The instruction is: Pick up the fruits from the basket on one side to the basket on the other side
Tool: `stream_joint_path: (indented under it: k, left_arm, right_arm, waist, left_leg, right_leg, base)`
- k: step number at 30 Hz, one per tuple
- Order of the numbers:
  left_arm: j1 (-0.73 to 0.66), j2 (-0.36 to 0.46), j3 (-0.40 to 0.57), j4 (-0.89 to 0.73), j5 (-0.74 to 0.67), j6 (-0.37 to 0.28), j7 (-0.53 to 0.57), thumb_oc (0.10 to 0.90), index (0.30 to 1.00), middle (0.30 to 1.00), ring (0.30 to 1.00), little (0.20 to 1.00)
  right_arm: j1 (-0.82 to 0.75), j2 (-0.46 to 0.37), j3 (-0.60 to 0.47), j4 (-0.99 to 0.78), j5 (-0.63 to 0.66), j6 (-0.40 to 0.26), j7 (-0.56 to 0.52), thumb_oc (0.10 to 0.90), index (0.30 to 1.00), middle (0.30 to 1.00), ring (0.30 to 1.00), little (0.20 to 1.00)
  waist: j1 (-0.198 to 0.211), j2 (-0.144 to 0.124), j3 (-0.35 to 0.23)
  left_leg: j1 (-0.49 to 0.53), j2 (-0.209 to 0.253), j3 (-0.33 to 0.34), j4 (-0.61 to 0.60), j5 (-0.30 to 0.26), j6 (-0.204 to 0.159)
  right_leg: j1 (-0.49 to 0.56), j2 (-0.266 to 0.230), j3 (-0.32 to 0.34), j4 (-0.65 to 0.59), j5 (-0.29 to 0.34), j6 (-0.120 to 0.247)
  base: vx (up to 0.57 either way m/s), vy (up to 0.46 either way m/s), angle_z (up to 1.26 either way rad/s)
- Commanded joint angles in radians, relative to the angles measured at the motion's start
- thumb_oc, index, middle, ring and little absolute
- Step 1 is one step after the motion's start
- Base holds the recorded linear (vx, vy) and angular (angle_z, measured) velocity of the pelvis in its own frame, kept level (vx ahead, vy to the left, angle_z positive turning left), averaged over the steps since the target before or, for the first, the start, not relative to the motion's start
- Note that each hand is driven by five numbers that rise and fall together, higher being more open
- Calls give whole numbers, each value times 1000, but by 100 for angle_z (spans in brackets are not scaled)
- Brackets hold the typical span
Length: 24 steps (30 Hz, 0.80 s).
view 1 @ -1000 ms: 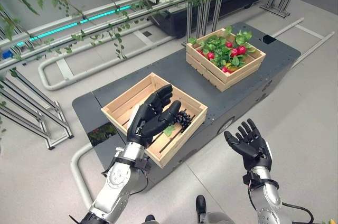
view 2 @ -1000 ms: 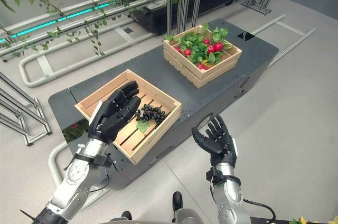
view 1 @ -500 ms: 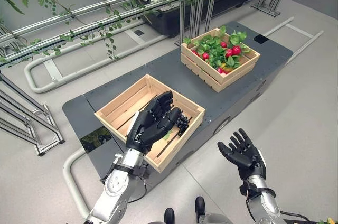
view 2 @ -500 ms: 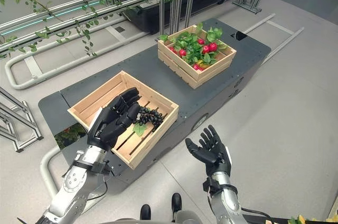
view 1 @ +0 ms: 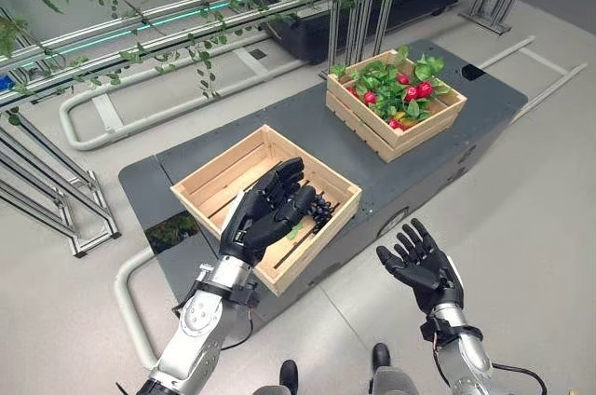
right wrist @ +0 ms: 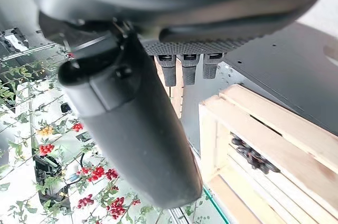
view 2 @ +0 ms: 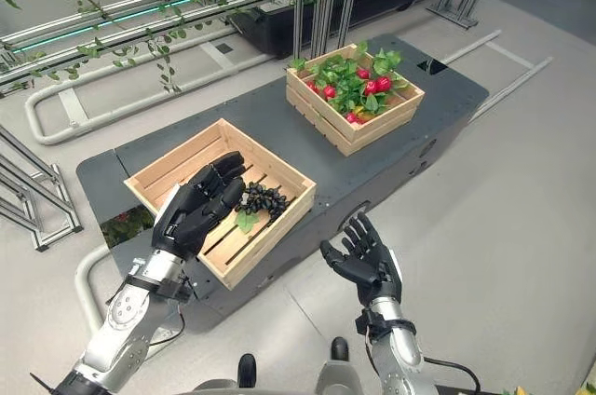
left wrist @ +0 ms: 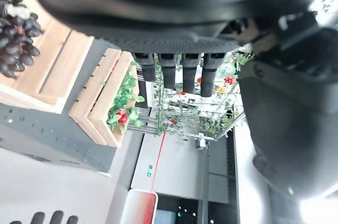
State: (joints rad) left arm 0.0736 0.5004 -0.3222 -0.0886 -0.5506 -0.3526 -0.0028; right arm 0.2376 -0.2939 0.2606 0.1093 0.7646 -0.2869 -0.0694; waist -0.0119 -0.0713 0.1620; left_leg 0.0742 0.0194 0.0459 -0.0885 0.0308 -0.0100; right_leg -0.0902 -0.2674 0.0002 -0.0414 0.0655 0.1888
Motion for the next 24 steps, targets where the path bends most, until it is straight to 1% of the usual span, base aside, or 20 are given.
stream_joint_path:
  k: [1, 2, 3, 5, 6, 8, 9, 11, 12, 13, 15, 16, 18, 20, 21, 24]
  left_arm:
    - [-40, 1, 53, -115, 54, -105, 21, 800, 900, 900, 900, 900]
    - [-40, 4, 54, -112, 57, -108, 28, 800, 900, 900, 900, 900]
    - [-40, 8, 57, -110, 64, -106, 47, 800, 900, 900, 900, 900]
    - [-45, 11, 58, -109, 82, -100, 84, 800, 900, 900, 900, 900]
    - [-46, 15, 63, -104, 91, -103, 100, 800, 900, 900, 900, 900]
    - [-56, 19, 71, -91, 115, -110, 134, 800, 900, 900, 900, 900]
    - [-76, 22, 79, -69, 154, -107, 181, 800, 900, 900, 900, 900]
    - [-98, 22, 90, -39, 192, -107, 213, 800, 900, 900, 900, 900]
    - [-114, 22, 97, -13, 263, -109, 262, 800, 900, 900, 900, 900]
    - [-135, 24, 96, 8, 307, -122, 287, 800, 900, 900, 900, 900]
    - [-170, 17, 92, 40, 406, -116, 367, 800, 900, 900, 900, 900]
    - [-199, 22, 93, 55, 436, -108, 398, 800, 900, 900, 900, 900]
    - [-223, 30, 99, 82, 494, -75, 452, 800, 900, 900, 900, 900]
    - [-238, 44, 103, 104, 541, -64, 488, 800, 900, 900, 900, 900]
    - [-251, 74, 109, 120, 595, -33, 542, 800, 900, 900, 900, 900]
    - [-275, 108, 116, 161, 687, -6, 635, 800, 900, 900, 900, 900]
  right_arm:
    - [-71, -25, -44, -154, 37, -56, 30, 800, 900, 900, 900, 900]
    - [-77, -30, -46, -152, 41, -55, 34, 800, 900, 900, 900, 900]
    - [-90, -40, -47, -149, 55, -47, 38, 800, 900, 900, 900, 900]
    - [-105, -53, -45, -146, 62, -39, 37, 800, 900, 900, 900, 900]
    - [-105, -62, -44, -150, 47, -38, 31, 800, 900, 900, 900, 900]
    - [-105, -79, -46, -149, 37, -31, 34, 800, 900, 900, 900, 900]
    - [-105, -86, -49, -130, 46, -36, 35, 800, 900, 900, 900, 900]
    - [-94, -87, -59, -111, 50, -46, 42, 800, 900, 900, 900, 900]
    - [-79, -93, -69, -103, 51, -59, 44, 800, 900, 900, 900, 900]
    - [-71, -97, -76, -97, 45, -73, 41, 800, 900, 900, 900, 900]
    - [-65, -96, -85, -74, 28, -92, 43, 800, 900, 900, 900, 900]
    - [-61, -96, -92, -66, 18, -98, 36, 800, 900, 900, 900, 900]
    - [-57, -95, -97, -51, 25, -96, 31, 800, 900, 900, 900, 900]
    - [-54, -95, -97, -49, 36, -86, 28, 800, 900, 900, 900, 900]
    - [-36, -96, -95, -45, 36, -75, 39, 800, 900, 900, 900, 900]
    - [-16, -108, -85, -29, 23, -72, 80, 800, 900, 900, 900, 900]
  waist:
    - [-6, 11, -55]
    - [-7, 9, -56]
    - [-9, 5, -57]
    - [-18, 3, -56]
    - [-24, 1, -55]
    - [-32, -2, -49]
    - [-35, -4, -45]
    - [-40, -6, -42]
    - [-49, -2, -39]
    - [-56, 8, -37]
    - [-76, 32, -39]
    - [-86, 45, -38]
    - [-100, 56, -40]
    - [-110, 60, -40]
    - [-125, 66, -38]
    - [-147, 72, -23]
  left_leg:
    - [-11, 28, -51, 1, -93, 28]
    - [-10, 41, -47, 1, -89, 22]
    - [-10, 69, -35, 2, -76, 8]
    - [-21, 109, -17, 23, -59, -15]
    - [-26, 132, -10, 45, -52, -27]
    - [-42, 168, 3, 75, -33, -44]
    - [-61, 184, 11, 88, -15, -46]
    - [-88, 181, 19, 102, -7, -41]
    - [-108, 171, 25, 115, -3, -39]
    - [-120, 156, 14, 107, 7, -42]
    - [-111, 149, 29, 52, 33, -51]
    - [-102, 143, 24, 18, 44, -56]
    - [-93, 138, 20, 1, 40, -60]
    - [-86, 136, 28, 1, 30, -61]
    - [-77, 133, 40, 1, 22, -63]
    - [-68, 131, 57, 1, 13, -64]
  right_leg:
    - [-34, 54, 16, 18, 130, 7]
    - [-29, 62, 9, 19, 112, 7]
    - [-18, 79, -5, 19, 79, 6]
    - [-18, 110, -14, 43, 37, -13]
    - [-23, 124, -13, 55, 27, -27]
    - [-15, 140, -20, 45, 29, -52]
    - [0, 150, -33, 26, 33, -68]
    - [17, 158, -47, 12, 25, -81]
    - [30, 161, -61, 2, 16, -88]
    - [33, 165, -65, -1, 10, -92]
    - [29, 169, -69, -3, 3, -91]
    - [25, 168, -66, -2, 0, -88]
    - [18, 163, -57, 0, -3, -82]
    - [15, 159, -49, 1, -4, -79]
    - [7, 155, -34, 8, -7, -75]
    - [-10, 153, -13, 23, -10, -72]
  base:
    - [78, -395, 33]
    - [92, -489, 17]
    - [91, -486, -5]
    - [96, -485, -8]
    - [80, -381, 11]
    - [62, -371, 13]
    - [58, -372, 6]
    - [49, -233, 17]
    - [29, -67, 35]
    - [31, -3, 39]
    - [17, 107, 20]
    - [29, 126, 29]
    - [52, 107, 35]
    - [47, 76, -6]
    - [42, 77, -23]
    - [12, 99, -32]
